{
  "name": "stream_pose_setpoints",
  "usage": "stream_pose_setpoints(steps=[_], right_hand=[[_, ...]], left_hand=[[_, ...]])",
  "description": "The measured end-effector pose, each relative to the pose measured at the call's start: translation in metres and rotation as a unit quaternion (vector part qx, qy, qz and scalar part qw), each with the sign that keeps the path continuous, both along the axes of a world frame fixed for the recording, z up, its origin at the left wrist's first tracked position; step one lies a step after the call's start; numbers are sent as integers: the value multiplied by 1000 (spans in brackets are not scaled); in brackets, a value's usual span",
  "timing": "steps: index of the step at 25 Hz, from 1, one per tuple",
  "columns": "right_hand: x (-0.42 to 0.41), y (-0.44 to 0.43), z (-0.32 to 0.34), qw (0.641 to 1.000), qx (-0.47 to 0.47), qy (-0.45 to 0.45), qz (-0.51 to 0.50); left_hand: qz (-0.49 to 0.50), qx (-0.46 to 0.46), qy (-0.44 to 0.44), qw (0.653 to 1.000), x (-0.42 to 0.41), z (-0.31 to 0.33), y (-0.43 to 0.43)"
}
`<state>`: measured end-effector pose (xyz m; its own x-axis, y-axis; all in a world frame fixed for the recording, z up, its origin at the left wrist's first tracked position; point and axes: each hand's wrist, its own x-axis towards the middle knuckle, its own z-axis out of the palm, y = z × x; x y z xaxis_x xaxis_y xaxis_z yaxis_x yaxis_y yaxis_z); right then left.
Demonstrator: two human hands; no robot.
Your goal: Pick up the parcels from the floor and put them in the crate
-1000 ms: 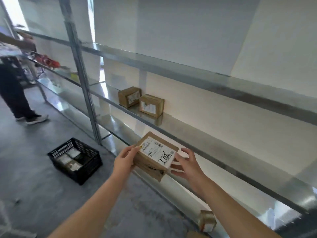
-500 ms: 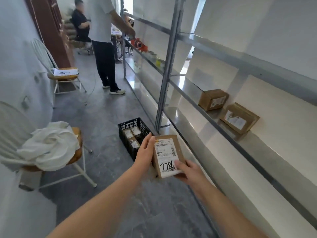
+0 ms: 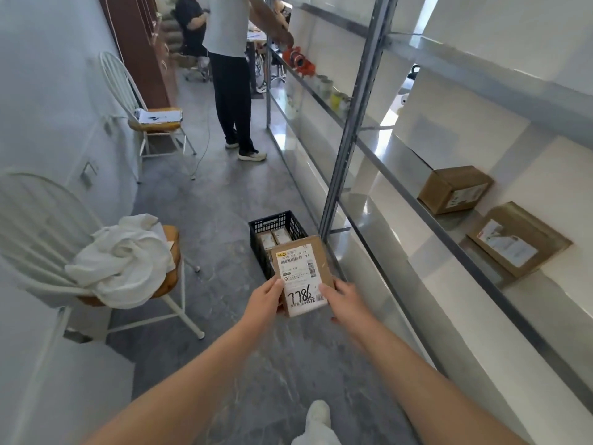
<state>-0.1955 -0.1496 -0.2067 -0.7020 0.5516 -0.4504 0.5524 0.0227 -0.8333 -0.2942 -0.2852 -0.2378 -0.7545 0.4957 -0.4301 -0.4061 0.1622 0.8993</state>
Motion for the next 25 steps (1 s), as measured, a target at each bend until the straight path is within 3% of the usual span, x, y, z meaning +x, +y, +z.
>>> stream_pose_setpoints(steps=[4, 6, 11, 25], right_hand=[[-51, 44, 0, 992, 62, -56, 99], [-70, 65, -2, 992, 29, -30, 119], [-116, 137, -4, 993, -60, 23, 101], [-228, 258, -4, 996, -60, 31, 65]], left_hand=[[45, -10, -3, 999, -36, 0, 36], [63, -20, -2, 998, -57, 1, 54], [84, -49, 5, 995, -105, 9, 117], [88, -3, -33, 996, -202, 11, 240]])
